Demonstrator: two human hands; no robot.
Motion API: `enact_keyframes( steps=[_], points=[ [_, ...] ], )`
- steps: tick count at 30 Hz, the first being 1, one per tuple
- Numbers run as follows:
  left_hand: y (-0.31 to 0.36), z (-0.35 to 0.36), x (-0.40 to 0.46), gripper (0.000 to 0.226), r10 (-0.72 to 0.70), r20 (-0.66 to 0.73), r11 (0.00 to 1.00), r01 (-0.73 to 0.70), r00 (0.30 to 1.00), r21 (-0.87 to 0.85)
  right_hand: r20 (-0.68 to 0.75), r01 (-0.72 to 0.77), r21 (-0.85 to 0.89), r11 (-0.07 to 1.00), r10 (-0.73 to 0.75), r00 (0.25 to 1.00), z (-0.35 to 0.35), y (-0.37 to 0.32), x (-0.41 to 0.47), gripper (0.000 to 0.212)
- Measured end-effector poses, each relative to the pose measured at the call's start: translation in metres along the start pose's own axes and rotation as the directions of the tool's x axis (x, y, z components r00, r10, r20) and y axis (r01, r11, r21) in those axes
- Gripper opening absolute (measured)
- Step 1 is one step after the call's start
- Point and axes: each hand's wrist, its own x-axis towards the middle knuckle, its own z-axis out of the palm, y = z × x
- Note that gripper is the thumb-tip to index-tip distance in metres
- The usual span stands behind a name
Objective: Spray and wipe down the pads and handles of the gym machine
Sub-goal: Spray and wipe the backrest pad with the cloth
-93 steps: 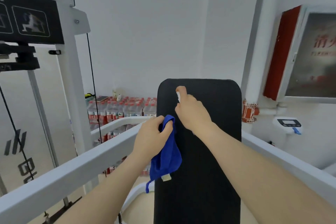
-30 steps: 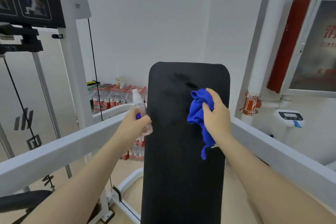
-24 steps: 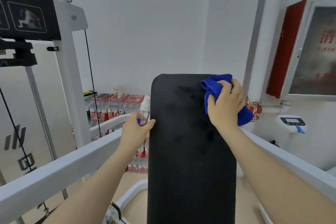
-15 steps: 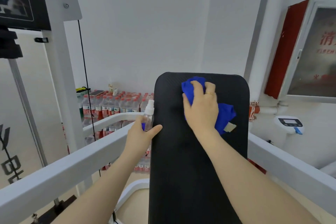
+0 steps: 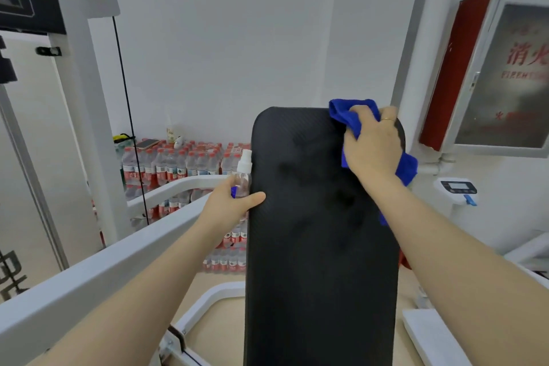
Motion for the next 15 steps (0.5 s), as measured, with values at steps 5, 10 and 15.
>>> enact_keyframes(
  steps=[5, 10, 15],
  points=[
    [-0.003, 0.000, 0.001, 0.075, 0.063, 0.014, 0.998, -0.063, 0.998, 0.005, 0.027, 0.132, 0.033, 0.991, -0.133, 0.991, 0.031, -0.056, -0.027, 0.046],
    [-0.002, -0.003, -0.001, 0.073, 0.052, 0.059, 0.997, -0.048, 0.997, -0.059, 0.066, 0.271, -0.112, 0.956, -0.265, 0.962, 0.032, -0.067, -0.029, 0.051],
    [-0.002, -0.007, -0.004, 0.069, -0.021, 0.053, 0.998, 0.025, 0.998, -0.062, 0.010, 0.128, -0.222, 0.967, -0.129, 0.992, 0.006, -0.032, 0.005, 0.032]
  ],
)
